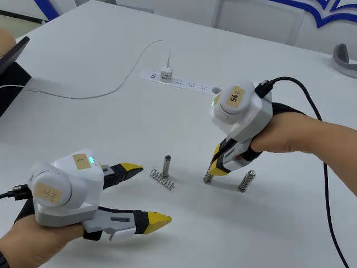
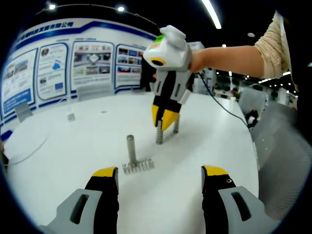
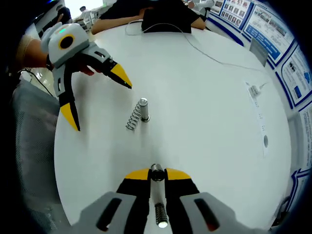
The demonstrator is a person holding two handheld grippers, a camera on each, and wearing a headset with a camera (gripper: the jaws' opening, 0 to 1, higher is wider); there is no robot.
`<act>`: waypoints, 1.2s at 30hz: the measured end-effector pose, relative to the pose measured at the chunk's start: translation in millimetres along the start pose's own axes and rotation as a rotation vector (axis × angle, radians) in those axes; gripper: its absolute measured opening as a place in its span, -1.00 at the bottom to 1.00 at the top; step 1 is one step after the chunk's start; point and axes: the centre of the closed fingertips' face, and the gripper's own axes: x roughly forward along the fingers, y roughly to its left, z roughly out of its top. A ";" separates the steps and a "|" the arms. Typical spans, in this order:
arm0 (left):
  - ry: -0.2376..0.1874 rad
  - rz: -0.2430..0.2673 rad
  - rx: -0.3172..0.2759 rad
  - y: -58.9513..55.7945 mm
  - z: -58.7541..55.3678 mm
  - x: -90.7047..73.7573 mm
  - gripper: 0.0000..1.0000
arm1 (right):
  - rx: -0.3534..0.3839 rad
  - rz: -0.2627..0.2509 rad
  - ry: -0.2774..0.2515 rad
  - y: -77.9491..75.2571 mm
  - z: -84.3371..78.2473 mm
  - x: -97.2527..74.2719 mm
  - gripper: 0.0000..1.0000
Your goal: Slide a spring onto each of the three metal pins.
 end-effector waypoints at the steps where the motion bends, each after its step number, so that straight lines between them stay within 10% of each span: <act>1: 0.000 0.000 0.000 0.0 -0.1 -0.1 0.40 | 0.001 0.000 0.000 0.0 -0.3 0.8 -0.76; 36: 0.003 0.002 0.007 0.3 1.5 -1.4 0.40 | 0.003 -0.036 -0.076 2.8 21.5 -14.9 -0.59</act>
